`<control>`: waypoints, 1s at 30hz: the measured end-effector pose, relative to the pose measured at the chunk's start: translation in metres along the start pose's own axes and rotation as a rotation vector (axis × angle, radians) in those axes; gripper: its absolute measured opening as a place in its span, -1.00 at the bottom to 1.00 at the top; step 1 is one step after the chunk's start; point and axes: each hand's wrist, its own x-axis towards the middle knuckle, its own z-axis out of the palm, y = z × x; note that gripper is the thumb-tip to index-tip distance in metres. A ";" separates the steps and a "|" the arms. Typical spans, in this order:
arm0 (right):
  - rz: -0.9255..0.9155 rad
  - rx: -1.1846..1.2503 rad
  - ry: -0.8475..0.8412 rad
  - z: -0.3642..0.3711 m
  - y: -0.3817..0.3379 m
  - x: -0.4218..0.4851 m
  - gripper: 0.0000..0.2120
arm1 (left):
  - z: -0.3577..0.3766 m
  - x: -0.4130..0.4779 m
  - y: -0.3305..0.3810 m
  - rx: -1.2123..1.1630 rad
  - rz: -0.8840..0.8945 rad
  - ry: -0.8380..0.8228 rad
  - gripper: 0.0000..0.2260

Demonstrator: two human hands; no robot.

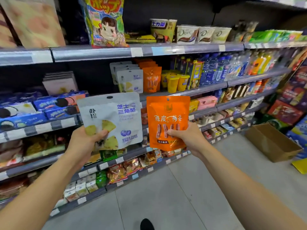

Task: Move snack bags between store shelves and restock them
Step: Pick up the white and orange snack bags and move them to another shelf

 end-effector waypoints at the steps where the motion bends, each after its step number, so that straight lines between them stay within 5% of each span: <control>1: 0.000 -0.013 0.002 -0.005 0.002 0.017 -0.58 | 0.007 0.012 -0.003 0.008 0.004 0.020 -0.82; 21: -0.081 0.001 0.054 -0.039 0.006 0.386 -0.60 | 0.110 0.235 -0.045 -0.035 -0.080 0.373 -0.77; 30: -0.023 -0.004 0.000 -0.018 0.028 0.477 -0.58 | 0.139 0.284 -0.051 -0.076 -0.046 0.445 -0.73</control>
